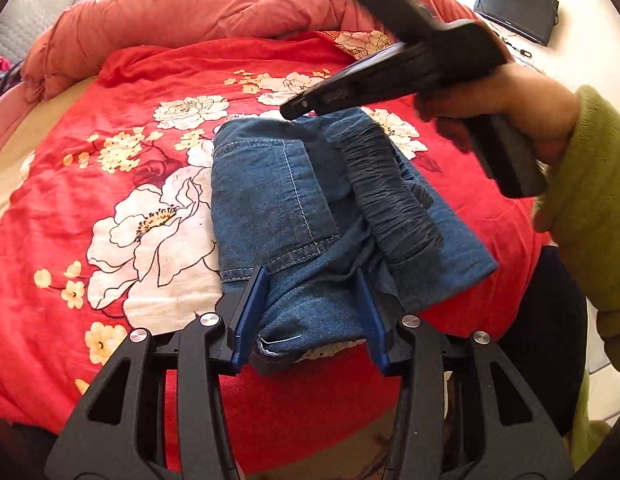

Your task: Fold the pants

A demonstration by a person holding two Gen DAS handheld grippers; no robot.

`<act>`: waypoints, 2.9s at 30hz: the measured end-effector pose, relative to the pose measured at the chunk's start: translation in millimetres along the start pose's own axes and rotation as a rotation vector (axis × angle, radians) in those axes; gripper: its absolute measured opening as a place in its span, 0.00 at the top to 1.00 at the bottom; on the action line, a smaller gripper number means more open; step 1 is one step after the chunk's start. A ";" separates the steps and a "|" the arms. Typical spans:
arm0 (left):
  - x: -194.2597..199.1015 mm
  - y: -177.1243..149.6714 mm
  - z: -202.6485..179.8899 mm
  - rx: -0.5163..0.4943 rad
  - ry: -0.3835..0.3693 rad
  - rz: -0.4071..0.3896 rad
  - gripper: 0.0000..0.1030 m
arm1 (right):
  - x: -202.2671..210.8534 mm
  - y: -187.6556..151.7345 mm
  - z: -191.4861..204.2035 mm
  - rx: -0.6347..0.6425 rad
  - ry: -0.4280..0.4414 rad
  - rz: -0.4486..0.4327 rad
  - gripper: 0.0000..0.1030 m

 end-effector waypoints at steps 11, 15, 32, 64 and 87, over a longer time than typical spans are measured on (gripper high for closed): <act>-1.6 0.3 3.1 0.012 -0.026 0.001 0.64 | 13.2 -20.5 -20.6 -0.134 0.131 -0.074 0.70; -1.8 0.8 3.5 0.016 -0.032 0.001 0.64 | 49.7 -36.1 -7.7 -0.130 0.207 -0.162 0.61; -2.0 1.8 3.5 0.014 -0.033 0.005 0.64 | 24.3 -95.3 18.8 -0.117 0.111 -0.119 0.54; 17.2 45.3 77.3 0.147 -0.151 0.057 0.54 | 93.0 -134.6 132.4 0.133 0.188 -0.309 0.52; -34.6 63.2 73.6 0.128 -0.144 0.146 0.59 | 47.2 -138.7 146.6 0.353 0.178 -0.201 0.94</act>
Point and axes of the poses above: each gripper's, at about its wrist camera, not at the fingertips, and x roughly against the way its jaws point, z to its left, y to its top, the point moved 5 cm from there along -x, roughly the way its jaws point, and after that the axes turned 13 degrees about z, right-handed, at the moved point
